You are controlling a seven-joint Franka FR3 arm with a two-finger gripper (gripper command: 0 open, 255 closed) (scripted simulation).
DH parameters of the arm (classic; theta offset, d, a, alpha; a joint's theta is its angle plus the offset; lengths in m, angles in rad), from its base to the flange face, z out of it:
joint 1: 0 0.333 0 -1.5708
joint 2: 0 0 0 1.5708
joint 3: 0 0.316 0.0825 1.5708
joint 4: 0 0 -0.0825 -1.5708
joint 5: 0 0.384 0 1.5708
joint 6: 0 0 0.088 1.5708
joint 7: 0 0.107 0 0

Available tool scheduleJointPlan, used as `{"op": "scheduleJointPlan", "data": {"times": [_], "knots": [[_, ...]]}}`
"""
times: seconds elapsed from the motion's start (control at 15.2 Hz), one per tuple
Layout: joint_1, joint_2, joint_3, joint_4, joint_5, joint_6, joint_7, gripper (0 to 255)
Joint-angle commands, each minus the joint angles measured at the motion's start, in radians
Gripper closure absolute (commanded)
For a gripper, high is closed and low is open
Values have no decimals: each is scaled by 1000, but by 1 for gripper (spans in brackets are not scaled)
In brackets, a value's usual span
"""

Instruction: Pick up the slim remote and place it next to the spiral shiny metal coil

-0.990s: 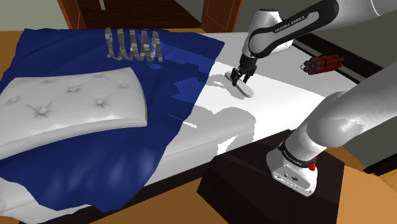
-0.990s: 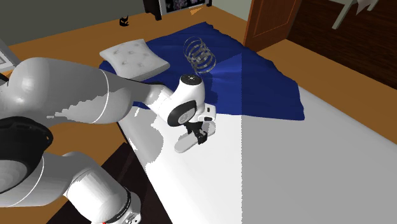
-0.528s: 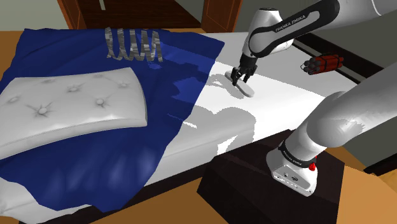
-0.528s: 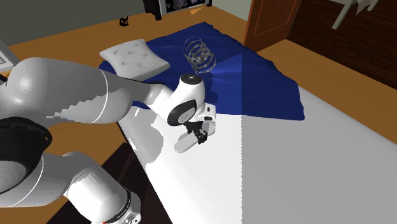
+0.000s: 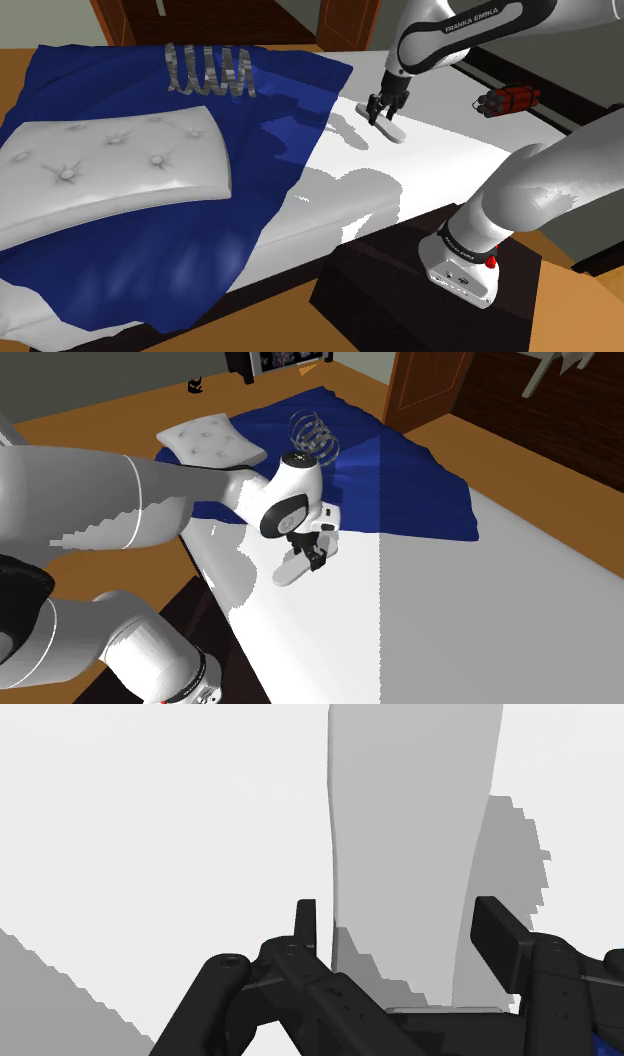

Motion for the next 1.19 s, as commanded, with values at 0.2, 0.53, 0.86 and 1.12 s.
{"op": "scheduleJointPlan", "data": {"times": [0.2,0.53,0.86,1.12], "knots": [[-1,-39,6,40,0,-79,0,255],[-1,-71,13,85,2,-155,0,255],[0,-96,20,134,4,-229,0,255],[1,-110,25,177,7,-287,-1,255]]}}
